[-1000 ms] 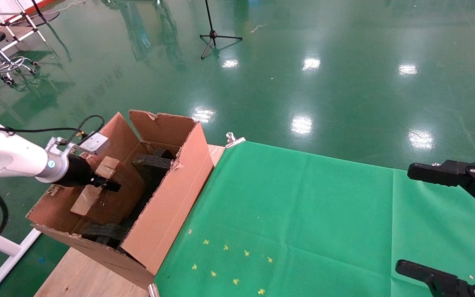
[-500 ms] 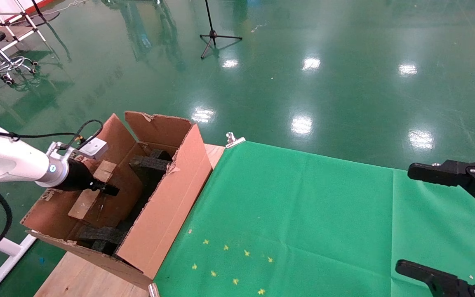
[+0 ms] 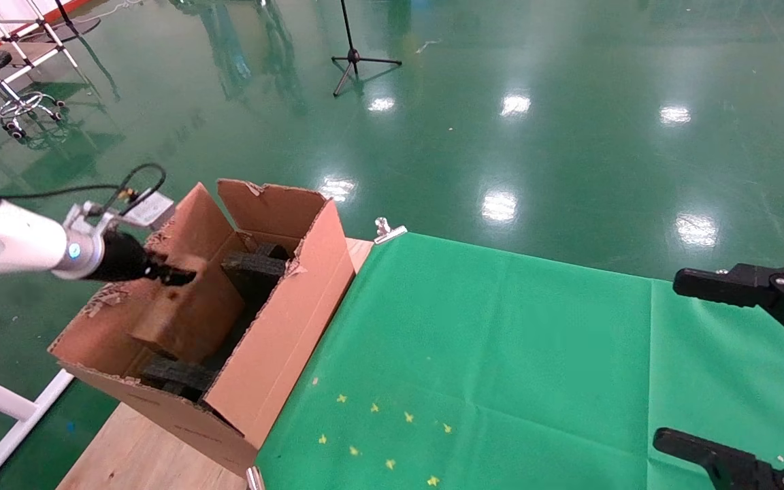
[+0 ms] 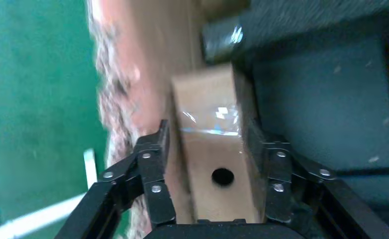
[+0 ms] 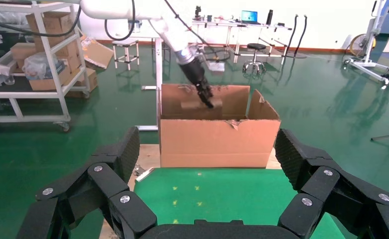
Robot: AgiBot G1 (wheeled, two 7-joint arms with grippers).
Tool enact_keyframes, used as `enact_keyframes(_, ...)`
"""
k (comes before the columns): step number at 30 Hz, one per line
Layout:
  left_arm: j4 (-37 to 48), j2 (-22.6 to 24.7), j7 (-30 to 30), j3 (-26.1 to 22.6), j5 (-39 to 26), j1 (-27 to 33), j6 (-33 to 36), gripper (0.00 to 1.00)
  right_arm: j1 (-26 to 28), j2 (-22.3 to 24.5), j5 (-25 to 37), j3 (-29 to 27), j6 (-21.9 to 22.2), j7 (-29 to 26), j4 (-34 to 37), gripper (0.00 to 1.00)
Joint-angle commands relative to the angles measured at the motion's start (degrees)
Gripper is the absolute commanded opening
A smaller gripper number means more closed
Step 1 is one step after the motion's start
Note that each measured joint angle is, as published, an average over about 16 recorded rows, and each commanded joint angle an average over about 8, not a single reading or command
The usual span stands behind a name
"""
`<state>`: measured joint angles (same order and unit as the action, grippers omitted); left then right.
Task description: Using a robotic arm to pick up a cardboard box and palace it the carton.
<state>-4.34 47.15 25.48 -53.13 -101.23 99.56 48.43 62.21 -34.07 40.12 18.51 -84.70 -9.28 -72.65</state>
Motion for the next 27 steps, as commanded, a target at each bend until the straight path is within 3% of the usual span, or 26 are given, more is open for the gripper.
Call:
enact_keyframes(1,-1.1,-0.5,-1.1,0.4,0.6,0.4,0.3,1.0,0.0,0.0,0.0,0.0,0.0,0.0,0.0,1.0)
enact_keyframes(8,-9.4,-4.2,-5.4,2.6,4.1,2.5,5.4,1.0,0.0,0.0,0.0,0.0,0.0,0.0,0.0,1.0)
enact_keyframes(17,-16.0,-6.5,-5.9,3.0,5.1,3.8,9.8,1.0,0.0,0.0,0.0,0.0,0.0,0.0,0.0,1.0)
enact_keyframes(27,-21.7,-7.1,-6.9,6.8,11.1,-0.8,12.8,1.0,0.0,0.0,0.0,0.0,0.0,0.0,0.0,1.0)
